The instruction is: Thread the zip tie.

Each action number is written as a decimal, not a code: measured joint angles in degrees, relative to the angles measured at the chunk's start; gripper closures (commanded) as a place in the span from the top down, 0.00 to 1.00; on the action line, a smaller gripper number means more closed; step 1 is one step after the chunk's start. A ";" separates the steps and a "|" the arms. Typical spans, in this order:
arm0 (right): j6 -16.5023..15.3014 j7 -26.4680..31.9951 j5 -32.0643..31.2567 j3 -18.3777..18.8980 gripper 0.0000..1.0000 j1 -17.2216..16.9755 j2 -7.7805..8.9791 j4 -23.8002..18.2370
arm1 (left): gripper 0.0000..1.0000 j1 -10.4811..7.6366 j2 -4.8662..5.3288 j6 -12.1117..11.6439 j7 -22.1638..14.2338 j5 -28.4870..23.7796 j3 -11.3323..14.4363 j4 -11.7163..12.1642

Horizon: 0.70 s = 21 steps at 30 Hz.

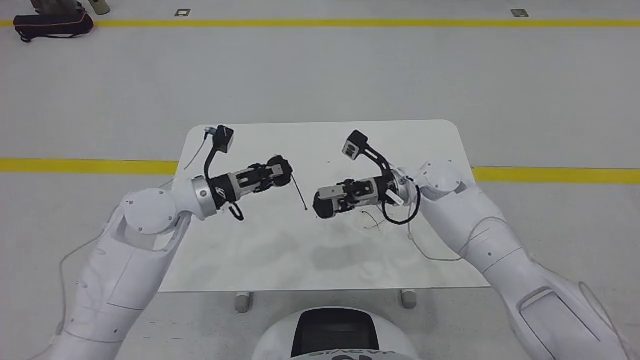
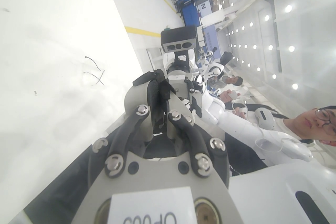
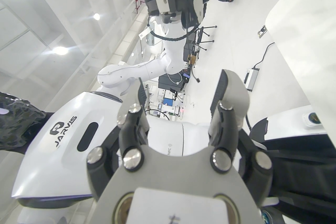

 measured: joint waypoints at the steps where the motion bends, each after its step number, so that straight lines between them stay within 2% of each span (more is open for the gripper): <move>1: -0.03 -0.53 -0.44 0.90 1.00 -0.68 0.30 -0.51 | 0.00 0.32 0.01 0.44 1.47 -0.01 -0.32 0.05; 4: 0.42 -3.25 -2.39 2.68 1.00 -2.19 0.90 -0.96 | 0.00 0.87 0.02 0.84 4.18 0.55 -0.76 -0.18; 12: 0.56 -3.55 -2.54 2.81 1.00 -2.28 0.94 -0.94 | 0.00 0.92 0.01 0.84 4.42 0.72 -0.76 -0.15; 15: -0.03 -7.12 -5.74 4.11 1.00 -3.95 1.04 -3.01 | 0.00 1.01 -0.36 3.58 8.05 -1.27 0.07 1.51; 17: -0.03 -8.69 -4.91 6.33 1.00 -6.16 0.99 -5.03 | 0.00 0.88 -0.78 5.62 11.91 -4.07 0.66 2.46; 21: -0.01 -10.68 -5.25 10.45 1.00 -10.07 0.37 -8.61 | 0.00 0.67 -1.50 7.75 17.86 -9.61 1.51 3.48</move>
